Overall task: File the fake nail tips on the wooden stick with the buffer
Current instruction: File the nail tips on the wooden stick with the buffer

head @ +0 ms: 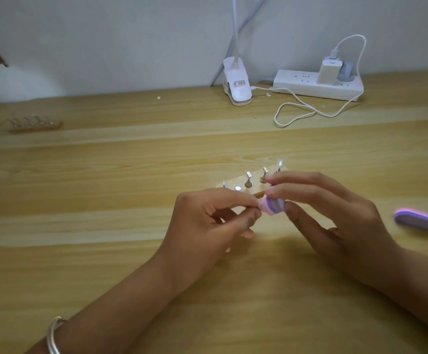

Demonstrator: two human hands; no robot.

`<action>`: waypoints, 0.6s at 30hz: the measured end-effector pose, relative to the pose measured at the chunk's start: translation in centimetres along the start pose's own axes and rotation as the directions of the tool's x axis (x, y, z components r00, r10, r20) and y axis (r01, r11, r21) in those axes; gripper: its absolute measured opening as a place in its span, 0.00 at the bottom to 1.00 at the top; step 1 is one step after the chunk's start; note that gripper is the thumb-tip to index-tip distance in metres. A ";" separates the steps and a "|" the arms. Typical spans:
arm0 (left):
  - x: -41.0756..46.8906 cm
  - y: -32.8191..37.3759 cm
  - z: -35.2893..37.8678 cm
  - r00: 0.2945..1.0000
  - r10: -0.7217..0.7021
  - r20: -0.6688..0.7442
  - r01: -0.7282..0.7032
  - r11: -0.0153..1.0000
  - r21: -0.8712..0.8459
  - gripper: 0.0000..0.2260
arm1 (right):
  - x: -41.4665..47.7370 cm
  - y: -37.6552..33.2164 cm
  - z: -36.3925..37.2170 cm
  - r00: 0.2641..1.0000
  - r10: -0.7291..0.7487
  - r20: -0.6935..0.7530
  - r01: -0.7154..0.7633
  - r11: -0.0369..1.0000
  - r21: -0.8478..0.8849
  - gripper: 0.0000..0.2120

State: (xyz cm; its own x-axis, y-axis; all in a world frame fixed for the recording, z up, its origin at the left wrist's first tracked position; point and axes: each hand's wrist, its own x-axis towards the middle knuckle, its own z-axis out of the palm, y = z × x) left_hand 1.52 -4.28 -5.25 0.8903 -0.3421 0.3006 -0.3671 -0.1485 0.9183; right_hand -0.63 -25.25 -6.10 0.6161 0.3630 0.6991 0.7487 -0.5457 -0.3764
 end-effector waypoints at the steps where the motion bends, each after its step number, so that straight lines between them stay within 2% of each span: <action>1: 0.0 0.0 0.0 1.000 0.011 0.011 -0.011 1.000 0.021 0.06 | 0.0 0.0 0.1 0.999 -0.020 0.027 0.021 0.999 -0.025 0.15; 6: 0.2 -0.1 0.1 0.999 0.035 0.041 -0.039 0.994 0.106 0.09 | 0.0 0.5 -0.1 0.999 -0.001 0.053 0.006 0.997 -0.081 0.12; 9: 0.2 -0.1 0.2 0.995 0.087 0.057 -0.094 0.983 0.157 0.15 | -0.1 0.2 0.0 0.992 -0.064 0.108 0.075 0.992 -0.101 0.14; 14: 0.2 -0.4 0.2 0.999 0.025 0.038 -0.029 0.994 0.105 0.08 | 0.2 1.0 -0.9 0.994 -0.018 0.110 0.030 0.994 -0.104 0.14; 18: 0.3 -0.3 0.2 0.995 0.079 0.060 -0.087 0.986 0.145 0.12 | 0.0 0.7 -0.5 0.986 -0.077 0.147 0.090 0.993 -0.080 0.15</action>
State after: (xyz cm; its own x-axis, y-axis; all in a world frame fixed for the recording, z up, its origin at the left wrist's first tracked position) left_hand 1.85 -4.56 -5.47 0.8409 -0.4074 0.3563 -0.4782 -0.2511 0.8416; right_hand -0.19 -25.98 -6.06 0.5857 0.5113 0.6288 0.7790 -0.5695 -0.2625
